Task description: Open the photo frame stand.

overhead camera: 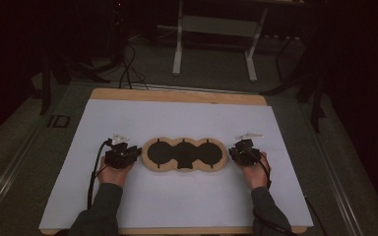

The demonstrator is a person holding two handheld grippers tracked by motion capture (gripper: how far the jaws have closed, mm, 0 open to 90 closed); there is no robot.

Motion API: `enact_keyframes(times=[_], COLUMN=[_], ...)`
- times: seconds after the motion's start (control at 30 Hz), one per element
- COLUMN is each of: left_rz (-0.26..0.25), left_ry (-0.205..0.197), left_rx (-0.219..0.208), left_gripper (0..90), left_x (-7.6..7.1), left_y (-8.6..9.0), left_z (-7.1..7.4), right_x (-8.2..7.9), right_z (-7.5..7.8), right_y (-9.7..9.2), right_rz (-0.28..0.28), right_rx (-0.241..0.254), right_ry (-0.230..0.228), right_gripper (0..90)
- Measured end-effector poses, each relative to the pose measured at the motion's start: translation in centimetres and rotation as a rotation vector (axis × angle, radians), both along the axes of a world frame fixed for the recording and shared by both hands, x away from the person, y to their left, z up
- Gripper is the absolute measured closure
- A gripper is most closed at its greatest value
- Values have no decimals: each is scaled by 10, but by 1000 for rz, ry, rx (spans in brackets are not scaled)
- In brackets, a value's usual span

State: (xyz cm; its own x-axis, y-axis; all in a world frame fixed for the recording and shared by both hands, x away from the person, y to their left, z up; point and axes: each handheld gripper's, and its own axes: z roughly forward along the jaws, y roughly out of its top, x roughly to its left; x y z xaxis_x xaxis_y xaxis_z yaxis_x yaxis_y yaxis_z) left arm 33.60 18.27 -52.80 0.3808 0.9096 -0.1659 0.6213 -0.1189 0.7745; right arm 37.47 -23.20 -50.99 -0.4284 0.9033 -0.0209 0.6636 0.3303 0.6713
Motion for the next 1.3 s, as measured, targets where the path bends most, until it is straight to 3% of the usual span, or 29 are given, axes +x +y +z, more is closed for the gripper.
enact_keyframes(times=[0.33, 0.47, 0.6, 0.73, 0.87, 1.1, 1.3], left_rz=[-102, -141, -164, -191, -230, -271, -320], left_ry=[-51, -52, -68, -88, -95, -117, -118], left_rx=[22, -8, -9, -19, 12, 14, 38], left_gripper=[622, 605, 628, 655, 651, 685, 692], left_x=[-13, -14, -17, -21, -24, -30, -35], left_y=[-17, -18, -18, -21, -29, -38, -51], left_z=[13, 15, 18, 21, 25, 30, 29], right_x=[-18, -27, -33, -40, -43, -44, -46], right_z=[3, 1, -1, 2, 3, -4, -4], right_y=[4, 3, 2, -2, -4, -2, 1], right_rz=[64, 97, 104, 108, 101, 102, 119], right_rx=[-12, 39, 73, 152, 175, 146, 131], right_ry=[-7, -23, -42, -75, -86, -70, -88], right_gripper=[714, 697, 689, 673, 669, 668, 664])
